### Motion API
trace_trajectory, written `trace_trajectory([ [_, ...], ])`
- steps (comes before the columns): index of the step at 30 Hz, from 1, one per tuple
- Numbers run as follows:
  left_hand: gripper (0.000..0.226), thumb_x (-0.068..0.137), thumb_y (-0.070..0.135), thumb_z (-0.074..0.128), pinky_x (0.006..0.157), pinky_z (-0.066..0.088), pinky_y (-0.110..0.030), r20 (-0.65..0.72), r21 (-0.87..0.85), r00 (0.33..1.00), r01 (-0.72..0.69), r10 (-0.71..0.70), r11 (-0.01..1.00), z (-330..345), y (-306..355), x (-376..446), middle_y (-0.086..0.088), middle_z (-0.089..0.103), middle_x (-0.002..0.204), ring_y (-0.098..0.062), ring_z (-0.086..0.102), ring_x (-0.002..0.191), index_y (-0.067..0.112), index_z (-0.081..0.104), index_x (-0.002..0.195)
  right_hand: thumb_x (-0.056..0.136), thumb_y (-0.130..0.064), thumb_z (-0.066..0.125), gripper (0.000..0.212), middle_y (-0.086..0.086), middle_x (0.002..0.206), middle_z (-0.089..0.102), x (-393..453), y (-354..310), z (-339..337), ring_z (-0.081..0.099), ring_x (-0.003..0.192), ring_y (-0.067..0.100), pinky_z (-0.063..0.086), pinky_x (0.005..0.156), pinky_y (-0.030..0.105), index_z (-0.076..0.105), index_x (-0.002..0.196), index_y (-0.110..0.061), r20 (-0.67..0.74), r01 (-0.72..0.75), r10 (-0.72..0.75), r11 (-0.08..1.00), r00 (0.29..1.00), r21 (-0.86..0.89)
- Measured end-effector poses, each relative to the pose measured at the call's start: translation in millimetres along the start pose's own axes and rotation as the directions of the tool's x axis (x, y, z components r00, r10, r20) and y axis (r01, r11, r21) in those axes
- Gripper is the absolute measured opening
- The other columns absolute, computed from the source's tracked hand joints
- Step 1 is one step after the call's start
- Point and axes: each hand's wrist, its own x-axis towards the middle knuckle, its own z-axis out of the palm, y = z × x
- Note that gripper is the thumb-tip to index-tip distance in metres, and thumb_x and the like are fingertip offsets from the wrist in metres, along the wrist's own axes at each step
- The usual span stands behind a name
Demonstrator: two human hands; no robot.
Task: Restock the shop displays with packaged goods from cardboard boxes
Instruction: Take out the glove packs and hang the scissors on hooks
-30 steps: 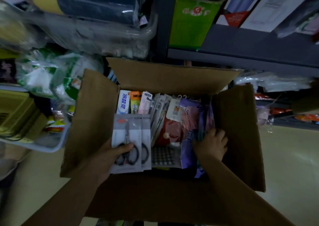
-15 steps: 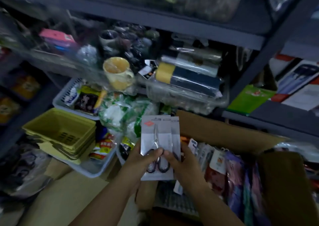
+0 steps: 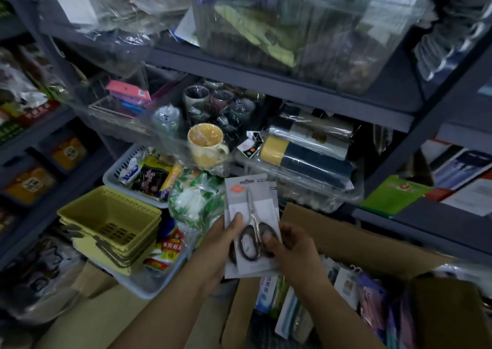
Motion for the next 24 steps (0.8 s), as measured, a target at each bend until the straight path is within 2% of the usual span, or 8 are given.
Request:
trace_trajectory([
  [2, 0.027, 0.091, 0.026, 0.049, 0.081, 0.058, -0.040, -0.035, -0.020, 0.999, -0.008, 0.007, 1.000, 4.6, 3.1, -1.2, -0.001, 0.073, 0.105, -0.022, 0.070, 0.097, 0.026, 0.060, 0.117, 0.088, -0.029, 0.065, 0.028, 0.003, 0.106, 0.070, 2.5, -3.3, -9.4, 0.069, 0.091, 0.016, 0.057, 0.078, 0.034, 0.060, 0.112, -0.015, 0.007, -0.011, 0.011, 0.999, 1.000, 0.047],
  [5, 0.038, 0.087, 0.021, 0.058, 0.088, 0.054, -0.048, -0.100, -0.011, 0.995, -0.015, 0.014, 1.000, 8.8, 5.3, -2.3, -0.010, 0.070, 0.114, -0.031, 0.067, 0.103, 0.018, 0.058, 0.125, 0.082, -0.041, 0.063, 0.039, 0.005, 0.101, 0.070, 2.6, -11.3, -22.6, 0.069, 0.090, 0.019, 0.056, 0.077, 0.036, 0.057, 0.109, -0.014, 0.014, 0.011, -0.013, 0.993, 1.000, 0.120],
  [11, 0.025, 0.093, 0.008, 0.056, 0.068, 0.058, -0.035, -0.209, 0.099, 0.971, -0.100, 0.119, 0.990, 19.8, 23.9, -4.2, -0.004, 0.075, 0.099, -0.023, 0.071, 0.090, 0.019, 0.064, 0.114, 0.084, -0.038, 0.061, 0.032, 0.005, 0.100, 0.071, 5.8, -33.3, -38.6, 0.070, 0.089, 0.018, 0.057, 0.081, 0.042, 0.057, 0.106, -0.015, 0.068, 0.060, -0.067, 0.993, 0.995, 0.105],
  [14, 0.021, 0.093, 0.009, 0.057, 0.063, 0.057, -0.036, -0.275, 0.110, 0.944, -0.159, 0.184, 0.981, 18.7, 44.4, -10.9, -0.002, 0.075, 0.093, -0.022, 0.072, 0.084, 0.022, 0.064, 0.107, 0.091, -0.024, 0.059, 0.015, 0.006, 0.094, 0.072, 12.7, -50.4, -44.3, 0.071, 0.081, 0.018, 0.057, 0.069, 0.034, 0.058, 0.100, -0.013, 0.040, 0.115, -0.122, 0.984, 0.992, 0.137],
  [16, 0.019, 0.092, 0.009, 0.059, 0.068, 0.058, -0.040, -0.318, 0.117, 0.920, -0.200, 0.227, 0.973, 13.7, 62.0, -15.2, -0.002, 0.076, 0.090, -0.024, 0.072, 0.083, 0.023, 0.064, 0.104, 0.091, -0.019, 0.060, 0.013, 0.006, 0.090, 0.074, 16.2, -66.5, -47.6, 0.072, 0.079, 0.020, 0.056, 0.063, 0.030, 0.058, 0.101, -0.012, 0.049, 0.168, -0.178, 0.973, 0.983, 0.157],
  [19, 0.017, 0.091, 0.012, 0.061, 0.074, 0.057, -0.045, -0.371, 0.152, 0.879, -0.260, 0.299, 0.954, 4.7, 91.5, -16.4, -0.005, 0.075, 0.093, -0.027, 0.072, 0.084, 0.022, 0.065, 0.104, 0.089, -0.011, 0.063, 0.012, 0.005, 0.090, 0.075, 22.0, -94.1, -48.6, 0.072, 0.081, 0.020, 0.055, 0.063, 0.026, 0.064, 0.100, -0.014, 0.065, 0.233, -0.245, 0.959, 0.967, 0.160],
  [22, 0.017, 0.089, 0.014, 0.065, 0.084, 0.054, -0.051, -0.397, 0.173, 0.843, -0.319, 0.362, 0.932, 1.4, 127.8, -14.7, -0.008, 0.074, 0.099, -0.030, 0.071, 0.089, 0.021, 0.066, 0.105, 0.086, -0.007, 0.066, 0.013, 0.004, 0.085, 0.076, 27.5, -129.5, -46.1, 0.069, 0.074, 0.013, 0.052, 0.068, 0.027, 0.067, 0.093, -0.018, 0.040, 0.334, -0.343, 0.932, 0.939, 0.141],
  [24, 0.018, 0.087, 0.015, 0.067, 0.091, 0.051, -0.051, -0.392, 0.201, 0.815, -0.377, 0.427, 0.904, 1.8, 155.8, -14.2, -0.006, 0.074, 0.101, -0.028, 0.070, 0.093, 0.021, 0.067, 0.105, 0.084, -0.001, 0.066, 0.016, -0.001, 0.074, 0.075, 30.2, -159.8, -45.9, 0.067, 0.063, 0.004, 0.050, 0.061, 0.016, 0.067, 0.089, -0.016, 0.029, 0.404, -0.412, 0.903, 0.911, 0.147],
])
